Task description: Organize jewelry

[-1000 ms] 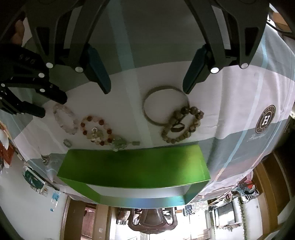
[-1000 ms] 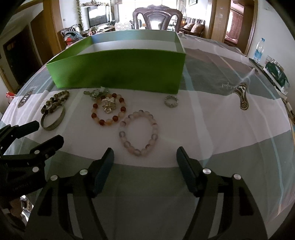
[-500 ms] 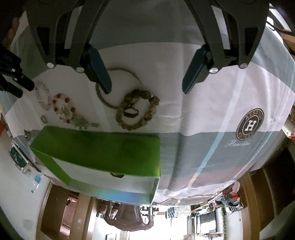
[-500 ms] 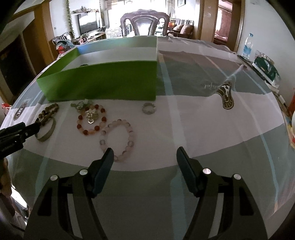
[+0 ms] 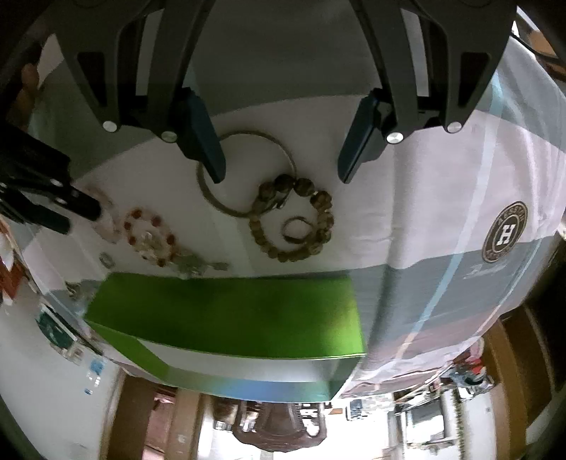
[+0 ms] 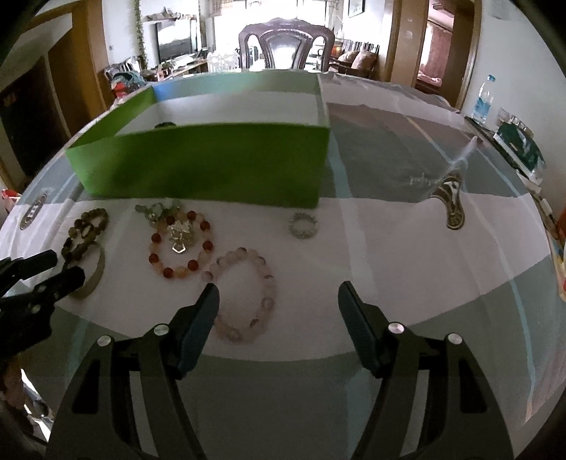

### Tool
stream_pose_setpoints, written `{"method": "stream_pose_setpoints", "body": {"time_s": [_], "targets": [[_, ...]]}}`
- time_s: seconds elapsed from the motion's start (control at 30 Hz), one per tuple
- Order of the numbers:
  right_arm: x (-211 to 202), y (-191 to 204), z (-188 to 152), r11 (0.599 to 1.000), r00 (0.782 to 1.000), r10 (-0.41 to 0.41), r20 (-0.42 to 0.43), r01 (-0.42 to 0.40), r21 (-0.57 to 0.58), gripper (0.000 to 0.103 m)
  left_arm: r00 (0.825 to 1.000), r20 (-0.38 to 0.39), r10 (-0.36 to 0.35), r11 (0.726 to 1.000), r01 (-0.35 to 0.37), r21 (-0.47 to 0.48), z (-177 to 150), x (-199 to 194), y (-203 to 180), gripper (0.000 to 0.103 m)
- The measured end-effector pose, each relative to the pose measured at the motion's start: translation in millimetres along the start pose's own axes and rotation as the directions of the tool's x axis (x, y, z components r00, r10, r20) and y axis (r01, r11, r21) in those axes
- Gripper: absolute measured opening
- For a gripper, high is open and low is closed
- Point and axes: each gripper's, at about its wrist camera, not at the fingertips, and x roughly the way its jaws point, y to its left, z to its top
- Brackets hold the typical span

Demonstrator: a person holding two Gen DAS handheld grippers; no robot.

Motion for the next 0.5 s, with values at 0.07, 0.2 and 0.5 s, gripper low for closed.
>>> {"method": "stream_pose_setpoints", "body": {"time_s": [0.07,0.2,0.5], "targets": [[-0.4,2.4,-1.4,1.000,1.000,0.020,0.002,-0.020,-0.008,0.051,1.000,-0.005,-0.029,1.000,0.029,0.011,-2.0,-2.1,-2.5,0.066],[-6.4,12.5,-4.8,0.997,0.999,0.046,-0.006,-0.046,-0.067,0.019,0.997,-0.005,-0.081,0.997,0.081,0.000,-2.4,-8.1,0.2,0.066],[-6.5,7.6,-4.7,0.998,0.999,0.035,-0.002,-0.035,-0.047,0.026,1.000,-0.005,-0.002,0.998,0.001,-0.061,14.1,1.4,20.7,0.067]]}}
